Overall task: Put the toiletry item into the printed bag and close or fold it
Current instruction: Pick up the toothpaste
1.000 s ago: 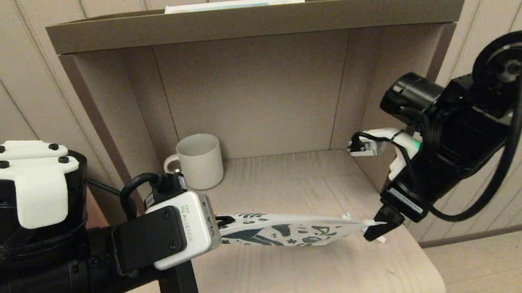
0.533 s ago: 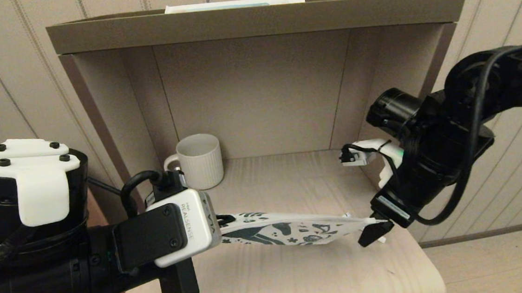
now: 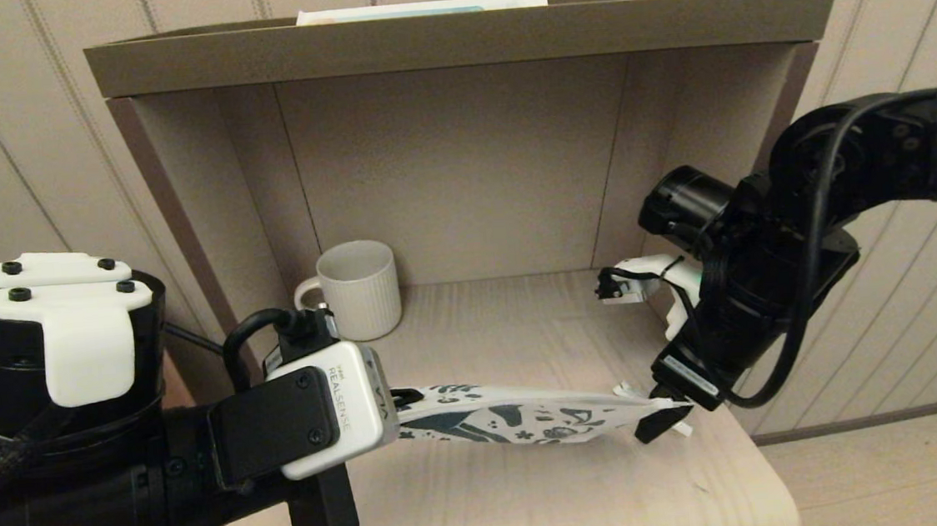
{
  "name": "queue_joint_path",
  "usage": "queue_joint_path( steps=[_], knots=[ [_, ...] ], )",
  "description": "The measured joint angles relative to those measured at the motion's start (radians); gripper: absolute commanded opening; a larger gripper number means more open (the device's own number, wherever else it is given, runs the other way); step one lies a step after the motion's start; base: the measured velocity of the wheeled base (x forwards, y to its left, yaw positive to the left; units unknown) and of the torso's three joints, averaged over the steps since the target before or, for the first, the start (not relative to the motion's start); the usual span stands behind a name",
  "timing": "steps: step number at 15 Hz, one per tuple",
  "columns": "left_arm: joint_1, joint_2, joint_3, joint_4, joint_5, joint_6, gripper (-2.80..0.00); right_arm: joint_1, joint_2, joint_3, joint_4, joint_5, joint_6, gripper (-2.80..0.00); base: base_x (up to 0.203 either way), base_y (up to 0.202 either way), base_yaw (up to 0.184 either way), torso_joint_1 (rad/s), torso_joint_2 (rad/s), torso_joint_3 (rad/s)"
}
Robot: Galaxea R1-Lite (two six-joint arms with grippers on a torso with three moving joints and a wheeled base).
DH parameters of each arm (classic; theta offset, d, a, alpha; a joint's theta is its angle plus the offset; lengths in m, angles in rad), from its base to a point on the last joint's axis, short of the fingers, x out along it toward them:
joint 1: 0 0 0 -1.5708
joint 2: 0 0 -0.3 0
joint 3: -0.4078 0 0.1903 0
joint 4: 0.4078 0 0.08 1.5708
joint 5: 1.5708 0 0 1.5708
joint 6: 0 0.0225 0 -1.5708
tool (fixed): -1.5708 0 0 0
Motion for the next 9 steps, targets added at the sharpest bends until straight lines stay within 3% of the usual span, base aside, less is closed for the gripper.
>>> queue_joint_path(
  steps=[9],
  knots=[
    [0.008,0.002,0.0,0.001,-0.008,-0.002,-2.8,0.038,-0.008,0.01,0.004,-0.037,0.006,-2.8,0.0,0.0,0.0,0.0,0.0,0.0]
  ],
)
